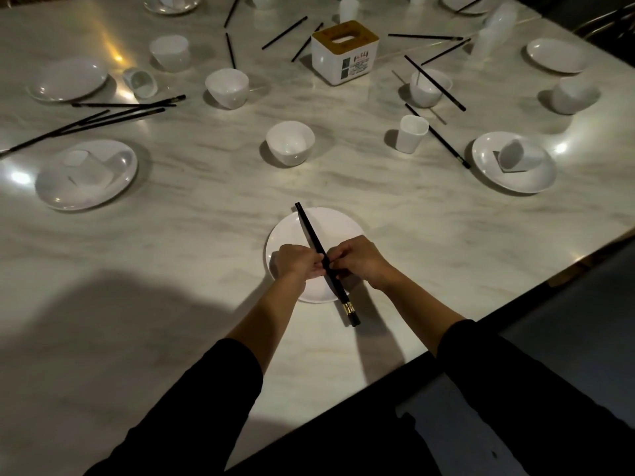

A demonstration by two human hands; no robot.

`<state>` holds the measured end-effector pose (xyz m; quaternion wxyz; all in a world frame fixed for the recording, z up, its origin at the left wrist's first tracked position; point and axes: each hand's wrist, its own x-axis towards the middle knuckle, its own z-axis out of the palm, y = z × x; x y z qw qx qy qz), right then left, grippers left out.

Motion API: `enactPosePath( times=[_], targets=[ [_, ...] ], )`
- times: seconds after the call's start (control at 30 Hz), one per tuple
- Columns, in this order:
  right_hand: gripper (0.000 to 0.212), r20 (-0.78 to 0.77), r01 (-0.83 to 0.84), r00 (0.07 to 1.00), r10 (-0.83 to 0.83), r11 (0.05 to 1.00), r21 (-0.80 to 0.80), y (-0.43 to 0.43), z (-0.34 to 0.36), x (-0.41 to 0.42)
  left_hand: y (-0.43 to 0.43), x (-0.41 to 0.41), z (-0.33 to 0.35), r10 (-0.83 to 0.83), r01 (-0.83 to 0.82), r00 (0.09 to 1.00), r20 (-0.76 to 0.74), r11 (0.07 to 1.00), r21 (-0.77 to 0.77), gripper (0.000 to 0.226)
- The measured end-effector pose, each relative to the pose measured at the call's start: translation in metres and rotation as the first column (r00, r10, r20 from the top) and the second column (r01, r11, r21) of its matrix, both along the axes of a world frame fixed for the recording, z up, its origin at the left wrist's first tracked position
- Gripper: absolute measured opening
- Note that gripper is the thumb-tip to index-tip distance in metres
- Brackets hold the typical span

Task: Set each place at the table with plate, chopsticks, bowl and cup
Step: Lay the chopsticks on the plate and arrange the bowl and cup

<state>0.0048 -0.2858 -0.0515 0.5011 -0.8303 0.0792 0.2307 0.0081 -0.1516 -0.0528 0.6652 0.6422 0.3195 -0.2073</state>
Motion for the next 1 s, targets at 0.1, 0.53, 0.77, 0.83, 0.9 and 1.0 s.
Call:
enactPosePath(
  times=[0.1, 0.53, 0.77, 0.83, 0.9, 1.0],
  targets=[
    [0.025, 0.029, 0.014, 0.999, -0.014, 1.000, -0.011, 0.0008, -0.0037, -0.0003, -0.0012, -0.0011, -0.0001, 0.002, -0.002, 1.000, 0.012, 1.000, 0.008, 0.010],
    [0.037, 0.060, 0.017, 0.998, -0.016, 1.000, -0.020, 0.0005, -0.0058, -0.0022, -0.0030, -0.0046, 0.0022, 0.007, -0.008, 0.999, 0.036, 1.000, 0.030, 0.019],
    [0.037, 0.072, 0.019, 0.997, -0.019, 1.000, -0.007, 0.0007, -0.0070, -0.0030, -0.0043, -0.0046, -0.0010, 0.020, -0.022, 0.999, 0.042, 0.999, 0.041, 0.019],
    [0.037, 0.080, 0.016, 0.997, -0.016, 1.000, -0.008, 0.0008, -0.0078, -0.0031, -0.0042, -0.0050, -0.0018, 0.020, -0.022, 0.999, 0.045, 0.999, 0.046, 0.018],
    [0.037, 0.085, 0.015, 0.996, -0.014, 1.000, -0.008, 0.0006, -0.0080, -0.0034, -0.0043, -0.0048, -0.0025, 0.018, -0.020, 0.999, 0.044, 0.998, 0.052, 0.017],
    [0.037, 0.086, 0.020, 0.996, -0.019, 1.000, -0.007, 0.0009, -0.0085, -0.0028, -0.0045, -0.0055, -0.0007, 0.000, -0.001, 1.000, 0.027, 0.998, 0.055, 0.019]
  ],
)
